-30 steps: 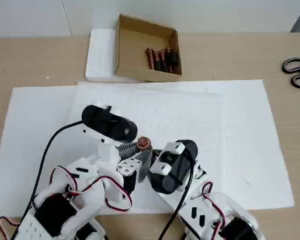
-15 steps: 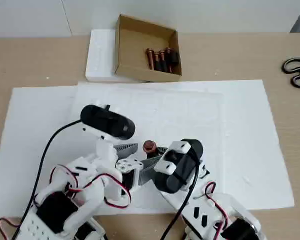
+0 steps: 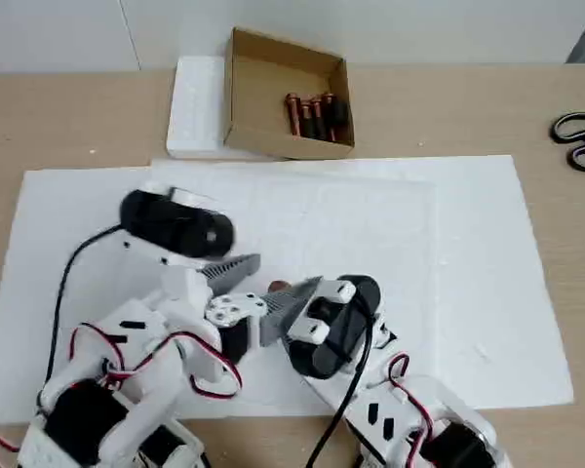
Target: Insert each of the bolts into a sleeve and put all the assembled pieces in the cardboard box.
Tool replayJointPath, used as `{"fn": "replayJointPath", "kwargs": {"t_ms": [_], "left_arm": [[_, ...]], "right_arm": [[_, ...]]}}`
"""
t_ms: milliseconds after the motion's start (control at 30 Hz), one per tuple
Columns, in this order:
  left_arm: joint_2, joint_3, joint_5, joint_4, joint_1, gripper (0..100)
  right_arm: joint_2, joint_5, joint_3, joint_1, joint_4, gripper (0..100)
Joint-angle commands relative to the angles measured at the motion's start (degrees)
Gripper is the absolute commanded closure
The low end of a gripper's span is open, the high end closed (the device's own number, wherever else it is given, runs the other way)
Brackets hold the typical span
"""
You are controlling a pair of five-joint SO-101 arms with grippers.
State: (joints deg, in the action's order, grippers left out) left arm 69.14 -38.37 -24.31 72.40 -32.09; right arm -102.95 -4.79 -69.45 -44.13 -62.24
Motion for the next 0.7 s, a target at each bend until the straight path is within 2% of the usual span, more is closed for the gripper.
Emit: {"fn": "replayJointPath", "kwargs": {"t_ms": [0,133,233,333,433,533,667], "left_arm": [[0.09,2.33,0.35,-0.26,2.2,74],[0.09,2.33,0.44,-0.44,6.77,74],[0.0,1.89,0.44,-0.53,11.78,76],[0.0,1.36,0.44,-0.53,15.91,87],[0.0,1.36,0.35,-0.53,17.76,100],[0.0,0.04,0.26,-0.62,17.85,100],[0.35,-4.09,-0.09,-2.99,19.16,99]], "right_arm": [[-0.57,-0.53,-0.35,0.22,1.63,99.6],[-0.57,-0.44,-0.7,0.22,1.63,99.6],[-0.57,-0.35,-0.7,3.12,1.63,99.6],[-0.57,-0.26,-0.62,6.99,1.63,99.6],[-0.13,-0.18,-0.7,7.78,1.63,99.6],[0.04,0.18,-2.02,8.04,2.15,99.6],[1.01,2.29,-4.48,13.32,8.4,99.6]]}}
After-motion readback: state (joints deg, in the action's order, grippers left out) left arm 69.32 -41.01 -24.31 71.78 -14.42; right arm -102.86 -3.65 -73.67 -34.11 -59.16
